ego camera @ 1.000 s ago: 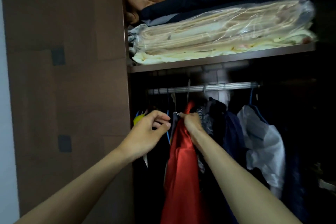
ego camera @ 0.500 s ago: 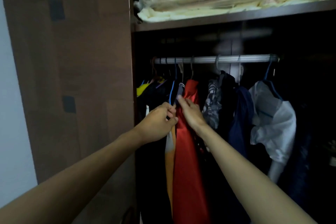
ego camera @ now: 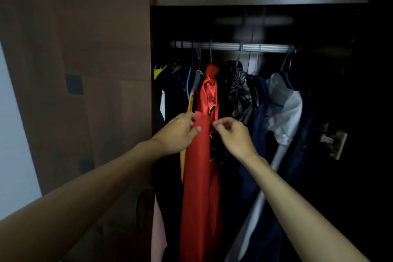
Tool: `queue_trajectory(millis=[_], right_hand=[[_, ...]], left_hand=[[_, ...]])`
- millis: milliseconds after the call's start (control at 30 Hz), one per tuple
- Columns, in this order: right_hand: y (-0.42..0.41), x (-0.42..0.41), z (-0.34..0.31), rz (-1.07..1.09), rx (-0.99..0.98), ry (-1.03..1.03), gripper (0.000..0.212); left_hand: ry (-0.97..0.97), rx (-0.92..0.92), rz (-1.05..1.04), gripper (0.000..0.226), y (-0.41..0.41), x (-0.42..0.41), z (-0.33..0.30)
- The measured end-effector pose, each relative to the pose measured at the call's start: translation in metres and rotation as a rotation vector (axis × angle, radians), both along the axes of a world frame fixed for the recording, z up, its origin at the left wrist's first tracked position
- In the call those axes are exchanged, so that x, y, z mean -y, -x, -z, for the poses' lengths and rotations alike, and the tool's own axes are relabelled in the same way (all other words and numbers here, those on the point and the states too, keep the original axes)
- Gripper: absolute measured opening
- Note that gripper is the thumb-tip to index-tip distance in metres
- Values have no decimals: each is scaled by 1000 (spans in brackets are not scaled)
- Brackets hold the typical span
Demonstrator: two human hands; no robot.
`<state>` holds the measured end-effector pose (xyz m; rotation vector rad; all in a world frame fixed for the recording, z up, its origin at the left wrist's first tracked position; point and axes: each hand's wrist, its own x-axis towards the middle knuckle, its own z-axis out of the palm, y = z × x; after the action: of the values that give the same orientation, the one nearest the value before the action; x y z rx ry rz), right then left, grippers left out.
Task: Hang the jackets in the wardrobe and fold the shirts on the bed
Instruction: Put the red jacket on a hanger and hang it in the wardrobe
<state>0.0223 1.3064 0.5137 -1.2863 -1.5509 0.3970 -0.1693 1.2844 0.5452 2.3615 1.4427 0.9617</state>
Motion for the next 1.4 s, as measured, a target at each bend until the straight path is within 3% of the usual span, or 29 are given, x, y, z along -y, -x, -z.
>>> queue_trajectory(millis=[200,400,633,800,1067,1267,1400], right_hand=[[75,81,19,-261,-27,71,11],[189,157,60,-645,218,299,11],[339,276,134,-1213,470,458,12],[409,363,171,-1560,643,451,12],[436,526,251,-1994,885,418,16],[360,688,322,-2359,1260,332,16],[280,768,348,-2565,1486,94,16]], left_hand=[[10,30,-109,36,59,81,17],[70,33,-333,28,168,211,64],[291,121,-810,33,269,387,139],[373,267,-1216,34,290,530,173],[468,414,-1779,28,169,728,237],[641,767,-2304,31,-43,841,311],[666,1017,-2520,33,-176,874,347]])
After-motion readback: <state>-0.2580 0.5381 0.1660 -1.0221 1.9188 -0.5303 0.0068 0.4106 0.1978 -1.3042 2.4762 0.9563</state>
